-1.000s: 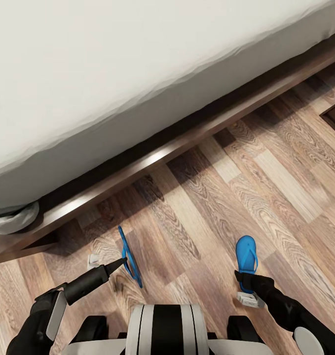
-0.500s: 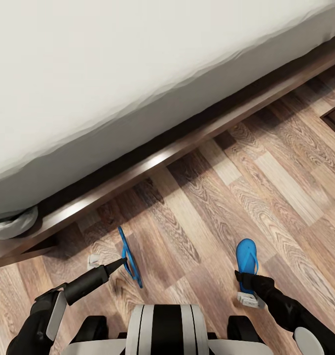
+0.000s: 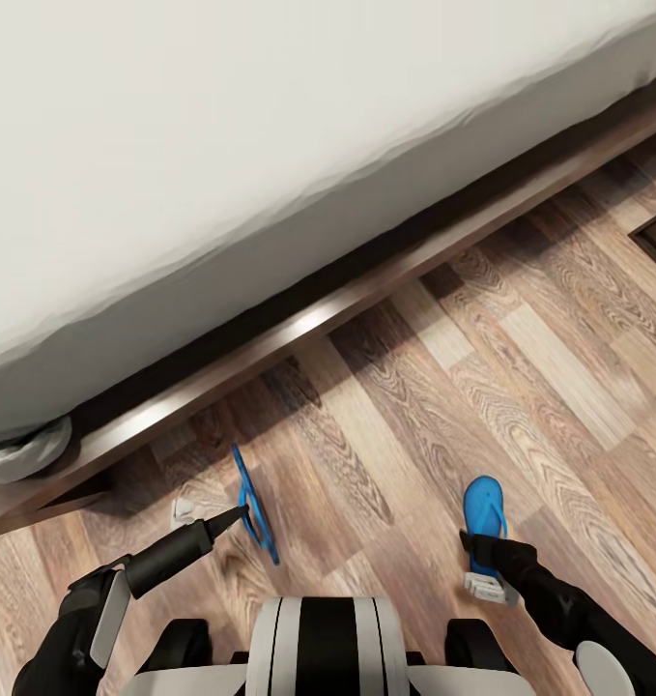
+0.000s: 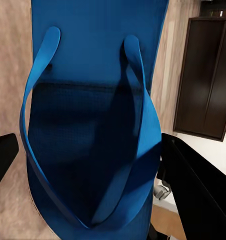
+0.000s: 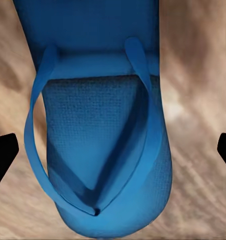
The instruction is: In the bedroom, move the book from the bed onto either nightstand, and place the two sandals side by side next to the bed.
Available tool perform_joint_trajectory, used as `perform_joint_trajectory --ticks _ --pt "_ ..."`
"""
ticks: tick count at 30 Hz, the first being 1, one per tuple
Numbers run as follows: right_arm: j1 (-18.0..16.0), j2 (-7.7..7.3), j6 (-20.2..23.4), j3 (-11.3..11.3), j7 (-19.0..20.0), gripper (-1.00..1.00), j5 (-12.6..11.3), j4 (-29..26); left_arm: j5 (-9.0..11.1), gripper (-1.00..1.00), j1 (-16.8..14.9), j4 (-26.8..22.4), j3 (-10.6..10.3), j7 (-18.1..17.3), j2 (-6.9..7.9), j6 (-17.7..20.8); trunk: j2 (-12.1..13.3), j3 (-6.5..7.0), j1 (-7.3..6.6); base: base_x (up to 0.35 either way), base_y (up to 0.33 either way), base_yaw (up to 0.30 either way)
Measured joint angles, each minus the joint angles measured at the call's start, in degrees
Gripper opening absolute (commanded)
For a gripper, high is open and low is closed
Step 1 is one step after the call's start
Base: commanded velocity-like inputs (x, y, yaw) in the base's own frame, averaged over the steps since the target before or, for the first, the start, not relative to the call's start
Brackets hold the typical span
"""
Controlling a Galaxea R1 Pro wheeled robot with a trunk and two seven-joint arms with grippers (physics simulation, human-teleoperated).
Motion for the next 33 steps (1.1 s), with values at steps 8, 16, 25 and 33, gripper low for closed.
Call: perform_joint_trajectory --ticks 8,16,25,33 --pt "-0.01 0.01 0.00 0.00 0.00 1.00 0.00 0.00 0.01 -1.00 0.00 0.00 0.00 0.00 0.00 -0.02 0.00 0.00 0.01 0.018 0.000 0.000" --pt "0.04 0.02 0.00 0.00 0.00 1.00 0.00 0.00 0.01 -1.00 0.00 0.00 0.00 0.00 0.00 0.05 0.00 0.00 0.00 0.099 0.000 0.000" --pt "0.03 0.02 0.00 -0.01 0.00 1.00 0.00 -0.07 0.01 -1.00 0.00 0.00 0.00 -0.02 0.00 0.04 0.00 0.00 0.01 0.012 0.000 0.000" --pt "0.01 -0.03 0.00 -0.07 0.00 1.00 0.00 -0.09 0.02 -1.00 0.00 0.00 0.00 -0.02 0.00 0.06 0.00 0.00 0.01 0.000 0.000 0.000"
